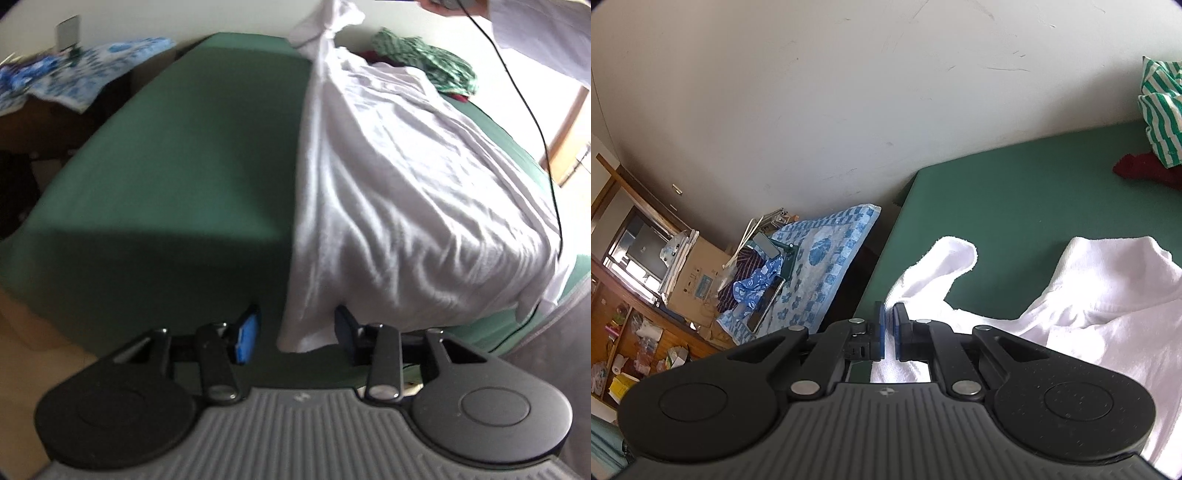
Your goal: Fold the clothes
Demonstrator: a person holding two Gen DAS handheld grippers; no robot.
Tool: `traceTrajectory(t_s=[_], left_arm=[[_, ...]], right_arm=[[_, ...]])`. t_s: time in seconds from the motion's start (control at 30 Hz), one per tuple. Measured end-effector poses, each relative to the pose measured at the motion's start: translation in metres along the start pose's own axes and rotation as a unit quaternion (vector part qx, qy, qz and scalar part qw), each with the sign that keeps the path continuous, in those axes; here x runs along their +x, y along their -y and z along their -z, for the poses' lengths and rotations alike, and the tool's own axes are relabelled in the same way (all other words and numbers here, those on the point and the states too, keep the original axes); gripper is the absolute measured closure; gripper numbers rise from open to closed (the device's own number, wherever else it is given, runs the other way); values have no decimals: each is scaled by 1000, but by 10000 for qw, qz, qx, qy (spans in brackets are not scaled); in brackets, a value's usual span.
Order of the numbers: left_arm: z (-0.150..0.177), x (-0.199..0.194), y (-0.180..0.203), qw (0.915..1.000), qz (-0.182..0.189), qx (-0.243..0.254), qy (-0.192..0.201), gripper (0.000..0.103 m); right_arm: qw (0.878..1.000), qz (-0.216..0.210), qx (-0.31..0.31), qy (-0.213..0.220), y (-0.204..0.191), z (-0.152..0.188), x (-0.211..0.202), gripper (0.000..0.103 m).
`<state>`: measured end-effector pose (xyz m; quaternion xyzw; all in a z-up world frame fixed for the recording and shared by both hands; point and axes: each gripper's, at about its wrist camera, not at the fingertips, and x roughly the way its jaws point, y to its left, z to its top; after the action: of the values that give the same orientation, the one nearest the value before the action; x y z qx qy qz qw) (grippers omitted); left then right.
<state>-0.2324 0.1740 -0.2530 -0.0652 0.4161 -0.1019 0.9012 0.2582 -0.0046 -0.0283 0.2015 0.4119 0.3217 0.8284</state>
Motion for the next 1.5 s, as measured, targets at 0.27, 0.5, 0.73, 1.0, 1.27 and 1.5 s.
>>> traceTrajectory(t_s=[0.27, 0.5, 0.73, 1.0, 1.27, 1.5], left_arm=[[-6, 2, -11, 9988, 371, 255, -189, 89], [-5, -16, -3, 9976, 321, 582, -170, 103], [-7, -56, 19, 9963, 345, 791, -11, 103], [-27, -91, 73, 9917, 616, 1089, 304, 103], [-37, -85, 130, 9838, 862, 1556, 214, 103], [-37, -53, 167, 9790, 1173, 1663, -103, 103]], right_arm=[[9998, 99, 141, 23, 3, 6, -1, 98], [9998, 157, 50, 73, -5, 9, -8, 98], [9994, 175, -56, 299, -12, 6, -22, 98], [9987, 17, 91, 506, -3, 3, -50, 98], [9967, -102, 288, 746, 24, 0, -89, 98], [9955, 141, 547, 761, 72, 10, -114, 98]])
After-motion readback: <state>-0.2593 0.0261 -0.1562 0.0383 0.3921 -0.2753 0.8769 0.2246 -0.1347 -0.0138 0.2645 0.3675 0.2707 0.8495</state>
